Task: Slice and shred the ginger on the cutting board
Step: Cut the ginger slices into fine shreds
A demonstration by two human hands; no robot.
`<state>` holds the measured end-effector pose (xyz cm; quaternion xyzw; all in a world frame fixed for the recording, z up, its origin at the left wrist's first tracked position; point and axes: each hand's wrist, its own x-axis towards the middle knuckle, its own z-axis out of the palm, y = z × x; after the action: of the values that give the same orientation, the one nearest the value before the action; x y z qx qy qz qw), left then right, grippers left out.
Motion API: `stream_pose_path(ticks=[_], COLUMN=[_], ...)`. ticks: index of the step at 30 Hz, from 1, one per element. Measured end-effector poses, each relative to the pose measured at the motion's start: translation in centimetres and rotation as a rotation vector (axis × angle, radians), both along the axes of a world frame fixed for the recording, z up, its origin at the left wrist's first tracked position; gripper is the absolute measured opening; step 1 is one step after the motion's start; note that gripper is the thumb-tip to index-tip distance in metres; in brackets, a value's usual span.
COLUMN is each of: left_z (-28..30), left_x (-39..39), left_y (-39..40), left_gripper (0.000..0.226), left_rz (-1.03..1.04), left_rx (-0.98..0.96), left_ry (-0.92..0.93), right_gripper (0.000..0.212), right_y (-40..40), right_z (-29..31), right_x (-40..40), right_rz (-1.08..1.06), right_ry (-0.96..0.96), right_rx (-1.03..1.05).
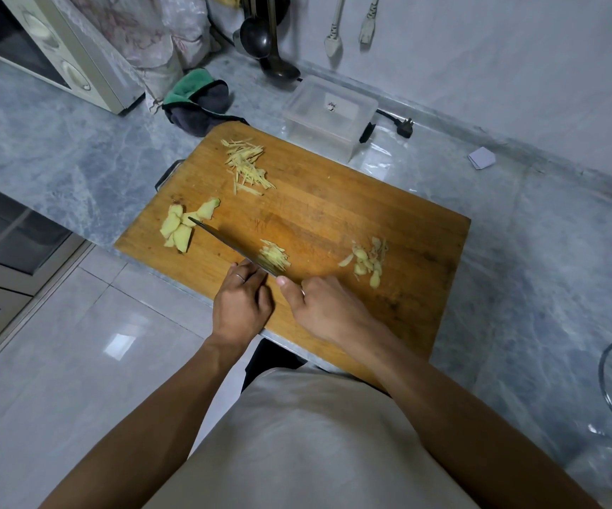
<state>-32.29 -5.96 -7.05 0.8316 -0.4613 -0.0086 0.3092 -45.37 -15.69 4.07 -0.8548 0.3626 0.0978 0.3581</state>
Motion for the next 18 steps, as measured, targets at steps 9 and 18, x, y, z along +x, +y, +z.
stream_pose_path(ticks=[9, 18], left_z=[-0.51, -0.85], left_x=[0.3, 0.78], left_y=[0.37, 0.39], left_gripper=[0.03, 0.038], left_rz=[-0.041, -0.067], left_rx=[0.021, 0.002], left_ry=[0.015, 0.045], right_gripper=[0.07, 0.068], right_y=[0.15, 0.07], right_z=[0.19, -0.03], right_x=[-0.72, 0.11], right_rz=[-0.031, -0.031], right_ry=[0.003, -0.01], right_rx=[0.03, 0.033])
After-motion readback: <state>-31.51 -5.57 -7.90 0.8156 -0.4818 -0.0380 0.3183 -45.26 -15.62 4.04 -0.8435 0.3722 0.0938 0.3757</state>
